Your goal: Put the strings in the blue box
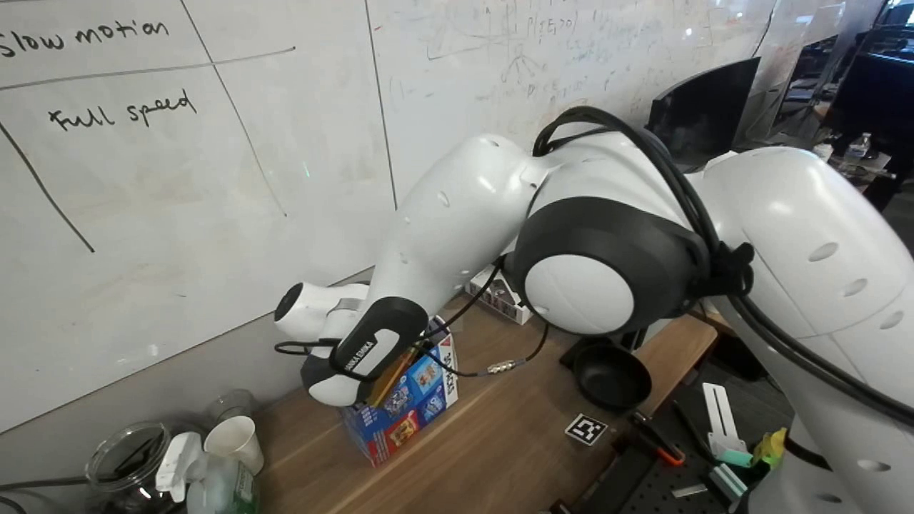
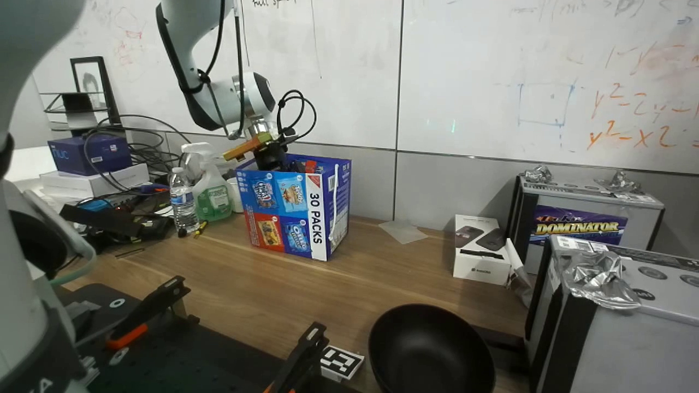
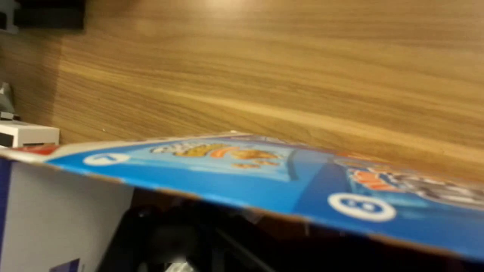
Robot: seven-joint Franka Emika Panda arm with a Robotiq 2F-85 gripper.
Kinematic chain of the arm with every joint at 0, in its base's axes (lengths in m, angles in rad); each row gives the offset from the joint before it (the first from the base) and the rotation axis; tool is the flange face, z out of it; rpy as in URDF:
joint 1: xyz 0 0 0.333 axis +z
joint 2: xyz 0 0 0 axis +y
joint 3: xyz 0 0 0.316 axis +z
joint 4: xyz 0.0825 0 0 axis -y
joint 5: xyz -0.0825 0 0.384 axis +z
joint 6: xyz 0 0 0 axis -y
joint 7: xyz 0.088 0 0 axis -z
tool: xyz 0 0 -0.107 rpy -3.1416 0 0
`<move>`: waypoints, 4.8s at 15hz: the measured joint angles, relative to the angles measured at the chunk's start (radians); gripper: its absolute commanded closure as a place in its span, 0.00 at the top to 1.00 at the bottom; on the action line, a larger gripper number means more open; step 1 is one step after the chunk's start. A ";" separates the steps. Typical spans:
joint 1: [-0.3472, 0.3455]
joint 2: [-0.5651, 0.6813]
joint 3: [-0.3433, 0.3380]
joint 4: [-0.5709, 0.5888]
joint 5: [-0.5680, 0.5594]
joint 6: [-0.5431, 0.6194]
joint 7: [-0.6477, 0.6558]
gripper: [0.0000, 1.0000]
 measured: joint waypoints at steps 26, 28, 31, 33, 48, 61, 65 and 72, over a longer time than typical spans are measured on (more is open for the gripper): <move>-0.368 -0.259 0.161 0.008 0.172 -0.098 -0.526 1.00; -0.397 -0.266 0.182 -0.015 0.225 -0.087 -0.606 1.00; -0.438 -0.267 0.211 -0.046 0.294 -0.073 -0.739 1.00; -0.460 -0.269 0.224 -0.069 0.321 -0.049 -0.818 1.00; -0.498 -0.273 0.238 -0.187 0.328 0.186 -1.009 1.00; -0.499 -0.334 0.238 -0.213 0.328 0.188 -1.012 1.00; -0.506 -0.335 0.238 -0.229 0.328 0.188 -1.012 1.00; -0.512 -0.329 0.238 -0.255 0.328 0.189 -1.012 1.00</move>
